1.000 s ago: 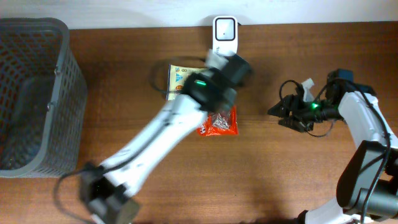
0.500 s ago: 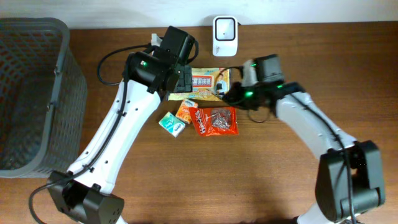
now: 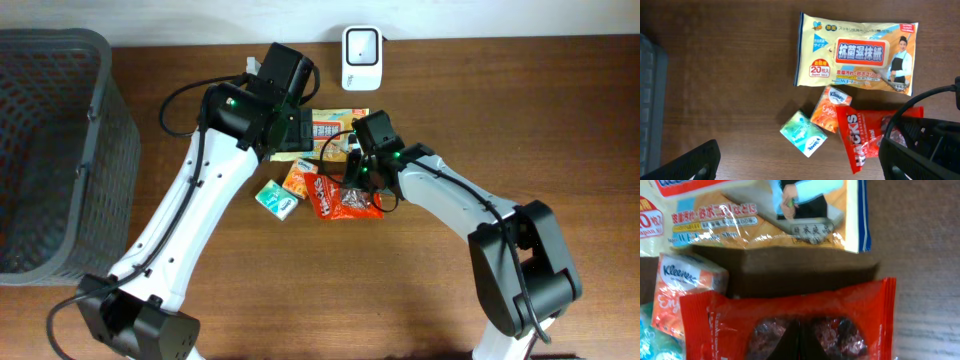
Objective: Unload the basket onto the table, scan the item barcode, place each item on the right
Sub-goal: 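Lower the right gripper onto the red bag and grasp it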
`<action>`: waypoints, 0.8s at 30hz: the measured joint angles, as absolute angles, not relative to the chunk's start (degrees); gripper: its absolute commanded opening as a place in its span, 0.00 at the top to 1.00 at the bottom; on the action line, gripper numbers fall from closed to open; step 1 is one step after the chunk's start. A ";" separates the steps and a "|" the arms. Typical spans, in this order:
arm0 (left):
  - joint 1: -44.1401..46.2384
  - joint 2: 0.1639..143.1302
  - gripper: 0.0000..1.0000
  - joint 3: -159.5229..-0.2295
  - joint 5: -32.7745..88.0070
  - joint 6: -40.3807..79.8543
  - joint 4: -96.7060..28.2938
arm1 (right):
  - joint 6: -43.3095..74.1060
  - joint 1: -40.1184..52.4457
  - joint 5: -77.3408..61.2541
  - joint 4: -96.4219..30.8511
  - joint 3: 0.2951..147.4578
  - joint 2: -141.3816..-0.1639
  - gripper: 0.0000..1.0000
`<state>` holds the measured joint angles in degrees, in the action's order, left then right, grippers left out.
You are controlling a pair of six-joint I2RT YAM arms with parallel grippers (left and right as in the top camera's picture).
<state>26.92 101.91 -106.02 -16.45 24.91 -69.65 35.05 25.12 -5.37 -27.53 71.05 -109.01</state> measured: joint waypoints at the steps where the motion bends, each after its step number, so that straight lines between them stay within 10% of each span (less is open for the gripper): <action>1: 26.92 101.91 0.01 -106.02 -16.43 24.91 -69.67 | 35.35 25.12 -5.37 -28.05 71.07 -109.01 0.96; 24: 26.98 101.91 0.01 -106.02 -16.25 24.91 -70.32 | 39.09 29.34 -8.67 -43.92 83.31 -116.90 0.96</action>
